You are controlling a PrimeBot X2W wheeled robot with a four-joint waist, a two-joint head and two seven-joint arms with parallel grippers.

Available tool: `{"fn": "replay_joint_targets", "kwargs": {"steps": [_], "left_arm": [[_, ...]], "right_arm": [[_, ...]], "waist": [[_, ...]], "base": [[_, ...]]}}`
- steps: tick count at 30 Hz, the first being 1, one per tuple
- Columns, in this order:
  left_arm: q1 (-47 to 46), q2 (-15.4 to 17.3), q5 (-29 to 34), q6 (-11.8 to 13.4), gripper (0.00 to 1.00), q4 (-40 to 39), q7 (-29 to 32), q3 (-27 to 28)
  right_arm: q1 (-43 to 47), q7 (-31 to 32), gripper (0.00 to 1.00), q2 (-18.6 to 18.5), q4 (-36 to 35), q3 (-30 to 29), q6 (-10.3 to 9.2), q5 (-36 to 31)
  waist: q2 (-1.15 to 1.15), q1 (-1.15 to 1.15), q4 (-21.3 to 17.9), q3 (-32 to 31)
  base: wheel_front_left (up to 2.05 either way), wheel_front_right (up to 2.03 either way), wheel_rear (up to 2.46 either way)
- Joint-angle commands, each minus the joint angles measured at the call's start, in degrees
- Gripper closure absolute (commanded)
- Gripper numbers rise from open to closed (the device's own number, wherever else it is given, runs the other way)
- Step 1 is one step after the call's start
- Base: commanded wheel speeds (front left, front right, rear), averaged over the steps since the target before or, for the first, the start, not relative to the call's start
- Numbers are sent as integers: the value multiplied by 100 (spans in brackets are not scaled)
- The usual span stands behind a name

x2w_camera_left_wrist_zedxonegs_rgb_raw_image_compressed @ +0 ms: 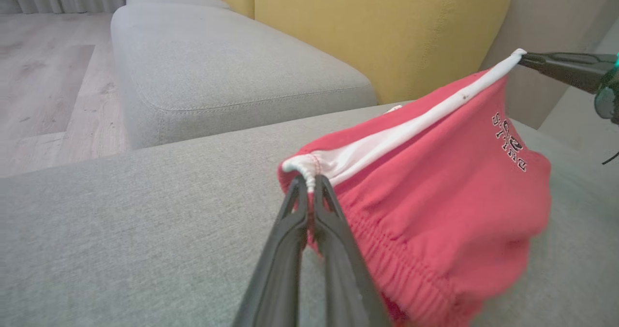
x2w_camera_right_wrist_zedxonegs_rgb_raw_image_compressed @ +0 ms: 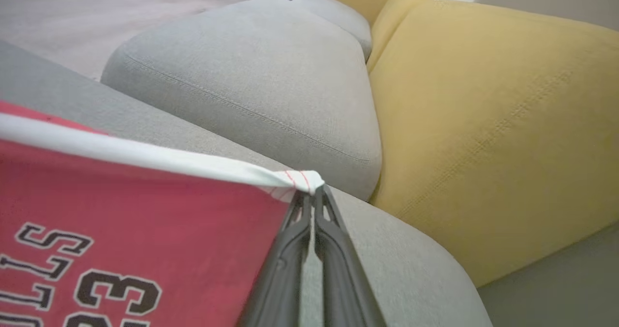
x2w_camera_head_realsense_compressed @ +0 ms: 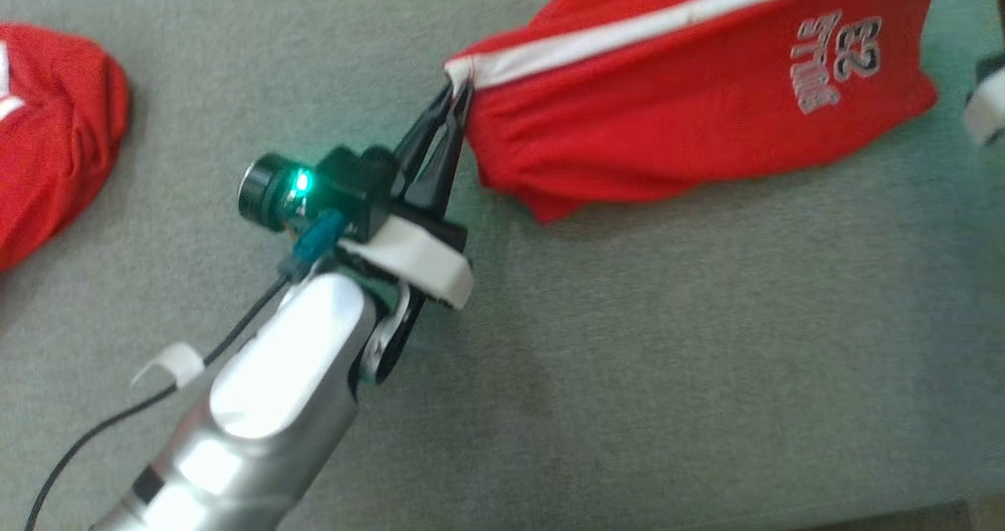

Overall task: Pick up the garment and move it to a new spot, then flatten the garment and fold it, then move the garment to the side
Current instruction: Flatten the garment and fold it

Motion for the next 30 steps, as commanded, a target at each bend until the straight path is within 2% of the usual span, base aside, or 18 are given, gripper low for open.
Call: {"fn": "replay_joint_targets", "kwargs": {"steps": [1, 9, 10, 11, 12, 13, 14, 15, 20, 24, 30], "left_arm": [[-266, 19, 57, 44, 100, -98, 28, 214], [-837, -241, 145, -21, 100, 283, -107, 172], [-890, -270, 157, -12, 100, 340, -138, 173], [-930, -297, 167, -8, 100, 389, -169, 171], [-961, -320, 177, 1, 100, 433, -203, 170], [-981, -343, 184, 7, 69, 475, -238, 165], [-987, -366, 191, 24, 4, 513, -278, 163], [-985, -385, 212, 63, 0, 544, -340, 167], [-856, -411, 354, 234, 0, 596, -755, 158], [-315, -413, 574, 659, 0, 361, -1273, 273], [707, -460, 985, 1002, 0, -624, -1346, 569]], "right_arm": [[-288, 12, 100, -229, 104, 243, -5, 83], [-1557, -127, 100, -311, 1223, 1458, -5, 227], [-1676, -181, 97, -296, 1351, 1566, -5, 230], [-1784, -250, 80, -267, 1478, 1645, -5, 248], [-1881, -332, 48, -236, 1603, 1714, -5, 257], [-1963, -425, 0, -204, 1717, 1775, -5, 262], [-2033, -516, 0, -167, 1825, 1796, -5, 286], [-2091, -602, 0, -135, 1929, 1779, -5, 304], [-2042, -788, 0, 77, 2261, 1596, -5, 689], [-1587, -833, 0, 247, 2430, 1476, -5, 1630], [-1118, -411, 0, 7, 2610, 1726, -5, 2702]], "waist": [[0, -2, 195, 234], [0, -2, 415, 580], [0, -2, 428, 608], [0, -2, 438, 628], [0, -2, 445, 641], [0, -2, 452, 648], [0, -2, 457, 650], [0, -2, 463, 644], [0, -2, 485, 529], [0, -2, 537, 275], [0, -2, 783, 114]], "base": [[0, 0, 0], [0, 0, 0], [0, 0, 0], [0, 0, 0], [0, 0, 0], [0, 0, 0], [0, 0, 0], [0, 0, 0], [0, 0, 0], [0, 0, 0], [0, 0, 0]]}}
